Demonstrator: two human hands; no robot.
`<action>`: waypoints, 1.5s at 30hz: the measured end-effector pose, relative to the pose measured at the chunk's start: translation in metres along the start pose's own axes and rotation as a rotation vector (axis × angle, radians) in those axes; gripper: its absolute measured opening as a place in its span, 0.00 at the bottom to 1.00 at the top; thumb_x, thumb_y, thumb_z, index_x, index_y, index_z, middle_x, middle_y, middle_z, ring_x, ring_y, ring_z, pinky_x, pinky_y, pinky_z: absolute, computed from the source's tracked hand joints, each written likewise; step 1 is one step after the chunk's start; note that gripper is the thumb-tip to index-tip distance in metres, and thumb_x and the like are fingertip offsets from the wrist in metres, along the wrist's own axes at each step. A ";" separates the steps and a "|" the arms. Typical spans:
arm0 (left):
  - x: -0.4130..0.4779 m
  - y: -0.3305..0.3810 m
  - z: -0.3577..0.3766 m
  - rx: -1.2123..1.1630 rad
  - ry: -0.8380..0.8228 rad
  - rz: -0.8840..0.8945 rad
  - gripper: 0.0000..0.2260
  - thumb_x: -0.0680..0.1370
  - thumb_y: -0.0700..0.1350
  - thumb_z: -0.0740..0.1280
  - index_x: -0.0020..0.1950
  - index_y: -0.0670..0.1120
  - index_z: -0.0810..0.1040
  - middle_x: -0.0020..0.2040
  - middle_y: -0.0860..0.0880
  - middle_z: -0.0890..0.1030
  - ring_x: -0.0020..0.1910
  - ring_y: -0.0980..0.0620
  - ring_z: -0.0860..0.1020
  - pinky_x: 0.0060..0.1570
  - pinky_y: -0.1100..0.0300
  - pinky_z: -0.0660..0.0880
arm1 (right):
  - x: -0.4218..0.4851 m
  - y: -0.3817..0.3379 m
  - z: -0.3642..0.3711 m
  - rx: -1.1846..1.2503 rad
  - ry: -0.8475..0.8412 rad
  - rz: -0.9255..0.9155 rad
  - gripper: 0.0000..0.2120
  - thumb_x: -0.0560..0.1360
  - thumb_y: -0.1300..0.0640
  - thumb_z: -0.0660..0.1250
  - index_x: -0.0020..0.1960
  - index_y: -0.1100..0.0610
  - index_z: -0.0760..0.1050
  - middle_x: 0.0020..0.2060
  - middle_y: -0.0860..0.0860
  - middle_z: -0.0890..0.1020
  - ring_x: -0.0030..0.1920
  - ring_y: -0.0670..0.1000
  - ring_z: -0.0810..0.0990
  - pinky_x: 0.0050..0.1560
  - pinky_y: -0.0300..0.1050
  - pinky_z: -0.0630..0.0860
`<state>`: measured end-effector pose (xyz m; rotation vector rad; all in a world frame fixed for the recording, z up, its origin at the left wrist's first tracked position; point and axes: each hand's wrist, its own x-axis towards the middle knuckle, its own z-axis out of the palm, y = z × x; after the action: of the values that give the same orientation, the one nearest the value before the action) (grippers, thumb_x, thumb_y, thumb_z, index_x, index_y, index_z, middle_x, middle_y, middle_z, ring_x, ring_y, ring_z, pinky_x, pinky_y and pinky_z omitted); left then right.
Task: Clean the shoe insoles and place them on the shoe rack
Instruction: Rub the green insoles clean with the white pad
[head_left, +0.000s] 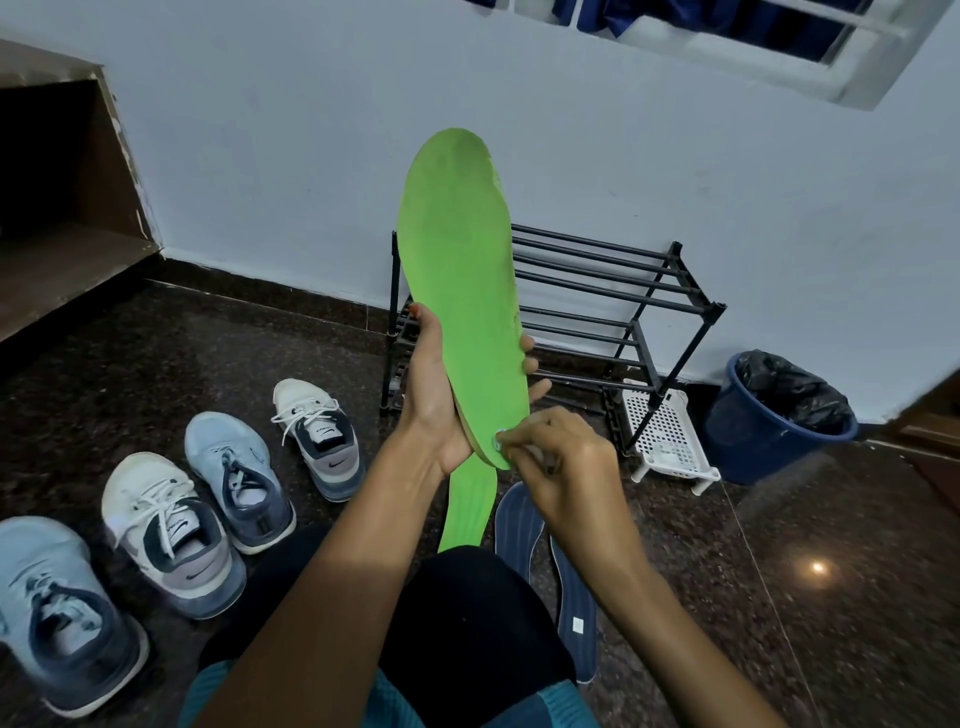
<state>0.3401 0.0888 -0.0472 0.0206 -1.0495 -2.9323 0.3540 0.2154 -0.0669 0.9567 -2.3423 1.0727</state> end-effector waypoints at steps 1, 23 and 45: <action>0.000 0.000 0.000 0.021 0.004 -0.001 0.38 0.77 0.69 0.41 0.52 0.40 0.78 0.40 0.42 0.81 0.35 0.48 0.79 0.41 0.53 0.80 | 0.003 0.000 0.000 -0.016 0.011 -0.004 0.05 0.69 0.64 0.67 0.41 0.63 0.81 0.37 0.54 0.79 0.39 0.55 0.78 0.41 0.40 0.71; 0.001 -0.003 -0.001 0.151 0.026 -0.014 0.38 0.78 0.67 0.40 0.52 0.41 0.79 0.40 0.42 0.82 0.40 0.47 0.80 0.44 0.55 0.78 | 0.005 0.005 0.003 -0.128 0.083 -0.098 0.05 0.70 0.64 0.66 0.41 0.65 0.80 0.36 0.55 0.78 0.41 0.50 0.73 0.43 0.33 0.66; 0.002 -0.004 -0.001 0.147 -0.012 -0.037 0.38 0.77 0.69 0.40 0.51 0.41 0.78 0.40 0.42 0.81 0.40 0.47 0.80 0.43 0.56 0.79 | 0.010 0.004 0.003 -0.108 0.117 -0.032 0.06 0.71 0.63 0.66 0.43 0.64 0.80 0.38 0.54 0.77 0.43 0.52 0.76 0.47 0.27 0.66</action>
<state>0.3384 0.0910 -0.0508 0.0253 -1.2780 -2.8845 0.3440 0.2107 -0.0642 0.8658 -2.2572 0.9532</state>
